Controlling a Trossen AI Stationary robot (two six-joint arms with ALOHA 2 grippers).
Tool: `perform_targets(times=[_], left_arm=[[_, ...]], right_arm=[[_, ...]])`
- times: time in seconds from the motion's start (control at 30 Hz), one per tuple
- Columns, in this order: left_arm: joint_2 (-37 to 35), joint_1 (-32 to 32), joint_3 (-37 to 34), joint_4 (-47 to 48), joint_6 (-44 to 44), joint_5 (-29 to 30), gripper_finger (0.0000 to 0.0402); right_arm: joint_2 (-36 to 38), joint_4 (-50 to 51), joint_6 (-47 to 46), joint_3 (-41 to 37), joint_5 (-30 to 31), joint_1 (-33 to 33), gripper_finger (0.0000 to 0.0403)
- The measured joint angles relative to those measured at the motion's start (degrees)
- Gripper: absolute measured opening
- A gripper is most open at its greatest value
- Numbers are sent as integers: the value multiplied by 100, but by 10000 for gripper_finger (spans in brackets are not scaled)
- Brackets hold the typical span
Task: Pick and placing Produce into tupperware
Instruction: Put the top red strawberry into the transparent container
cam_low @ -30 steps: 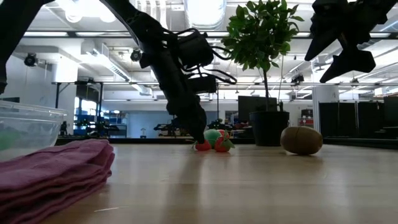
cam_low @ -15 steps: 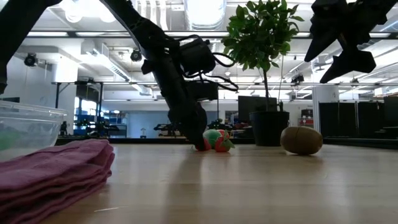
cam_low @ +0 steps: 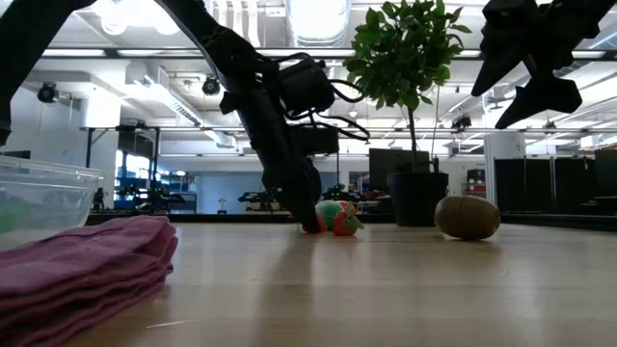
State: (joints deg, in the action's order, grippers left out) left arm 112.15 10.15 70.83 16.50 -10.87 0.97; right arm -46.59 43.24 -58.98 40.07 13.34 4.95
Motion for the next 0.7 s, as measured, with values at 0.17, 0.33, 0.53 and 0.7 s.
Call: perform_targets(times=[0.17,0.33,0.53,0.7], left_arm=[[-148,-15,142,572,12,81,125],[-735,-163,175,1427,266,593,134],[-1957,-453,69,2735,1584,708,133],[-3043,-995,4,4148,3370,919,123]], right_arm=[[-2,0,-1,0,0,1,325],[-3,-18,61,0,2,0,325],[-17,-66,211,-2,26,-1,325],[-17,-71,421,-2,34,-14,325]])
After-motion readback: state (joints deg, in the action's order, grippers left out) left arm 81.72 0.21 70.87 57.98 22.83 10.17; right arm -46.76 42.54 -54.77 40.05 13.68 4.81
